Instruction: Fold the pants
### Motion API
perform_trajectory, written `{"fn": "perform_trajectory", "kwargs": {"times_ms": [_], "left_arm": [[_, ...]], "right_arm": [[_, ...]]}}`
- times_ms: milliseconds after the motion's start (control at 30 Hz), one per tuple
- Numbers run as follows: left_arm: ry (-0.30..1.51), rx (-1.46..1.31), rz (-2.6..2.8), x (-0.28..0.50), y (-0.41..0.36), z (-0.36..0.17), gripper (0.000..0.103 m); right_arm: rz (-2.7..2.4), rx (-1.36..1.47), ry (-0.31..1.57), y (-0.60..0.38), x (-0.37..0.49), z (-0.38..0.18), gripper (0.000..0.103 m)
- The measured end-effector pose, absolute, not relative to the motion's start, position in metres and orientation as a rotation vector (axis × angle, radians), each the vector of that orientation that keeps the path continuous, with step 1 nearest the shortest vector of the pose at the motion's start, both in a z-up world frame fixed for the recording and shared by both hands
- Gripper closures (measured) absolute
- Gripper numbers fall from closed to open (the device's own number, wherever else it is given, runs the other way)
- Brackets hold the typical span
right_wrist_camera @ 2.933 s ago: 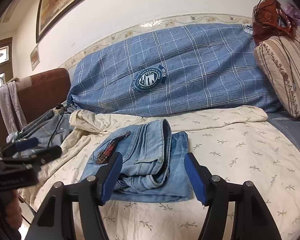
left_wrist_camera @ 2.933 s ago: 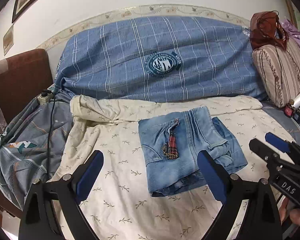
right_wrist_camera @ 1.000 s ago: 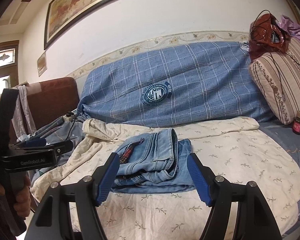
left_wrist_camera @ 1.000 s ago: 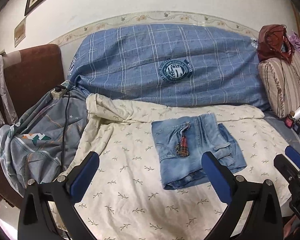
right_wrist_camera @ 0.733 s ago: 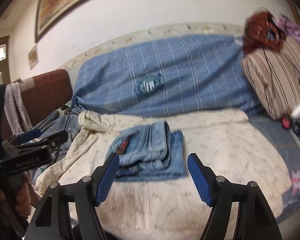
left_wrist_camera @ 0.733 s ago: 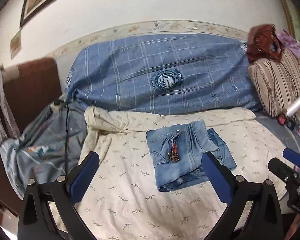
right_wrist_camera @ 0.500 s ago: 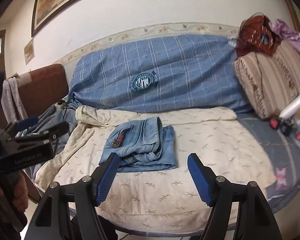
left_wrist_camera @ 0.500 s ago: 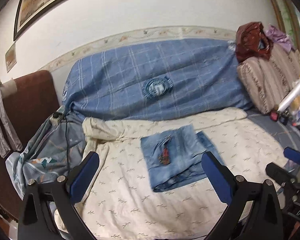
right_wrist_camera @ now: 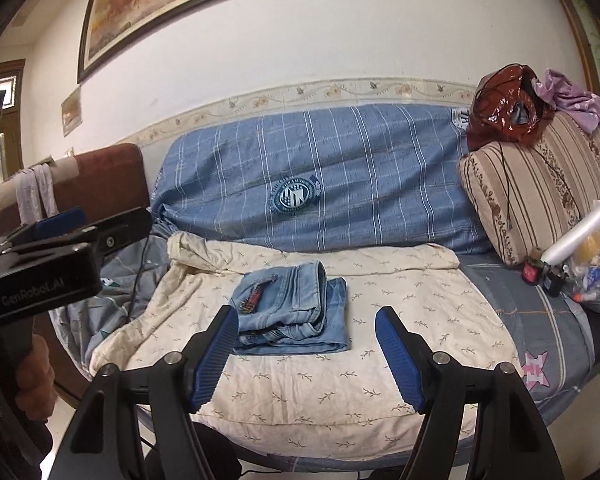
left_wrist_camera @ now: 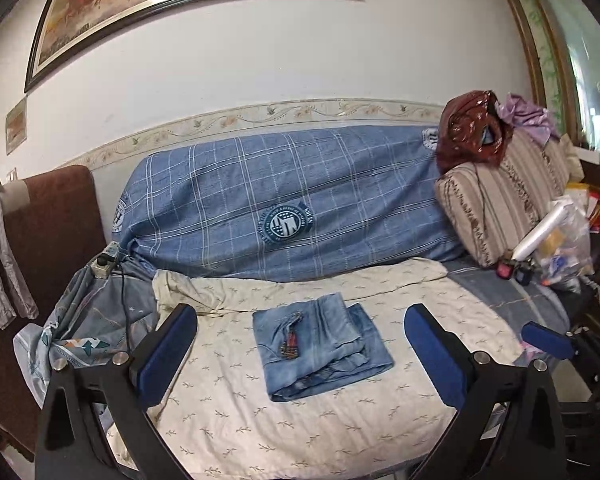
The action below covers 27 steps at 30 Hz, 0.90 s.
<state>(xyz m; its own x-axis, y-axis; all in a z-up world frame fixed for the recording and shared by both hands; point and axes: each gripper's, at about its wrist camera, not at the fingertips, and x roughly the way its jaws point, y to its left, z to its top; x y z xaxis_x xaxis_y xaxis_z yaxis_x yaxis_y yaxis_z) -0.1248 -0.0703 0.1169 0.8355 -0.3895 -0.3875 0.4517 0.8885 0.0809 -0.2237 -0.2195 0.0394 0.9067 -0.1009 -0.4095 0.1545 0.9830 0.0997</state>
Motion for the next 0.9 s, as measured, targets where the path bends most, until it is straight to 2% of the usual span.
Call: {"fn": "perform_trajectory", "kwargs": {"times_ms": [300, 467, 900], "left_arm": [[0.388, 0.098, -0.448, -0.129, -0.056, 0.129, 0.000], [0.333, 0.136, -0.414, -0.135, -0.054, 0.132, 0.000], [0.343, 0.201, -0.488, -0.150, -0.074, 0.133, 0.000]], "right_arm": [[-0.141, 0.136, 0.374, -0.220, -0.241, 0.058, 0.028], [-0.135, 0.164, 0.354, -0.224, -0.244, 0.063, 0.028], [-0.118, 0.142, 0.356, -0.221, -0.247, 0.064, 0.028]]}}
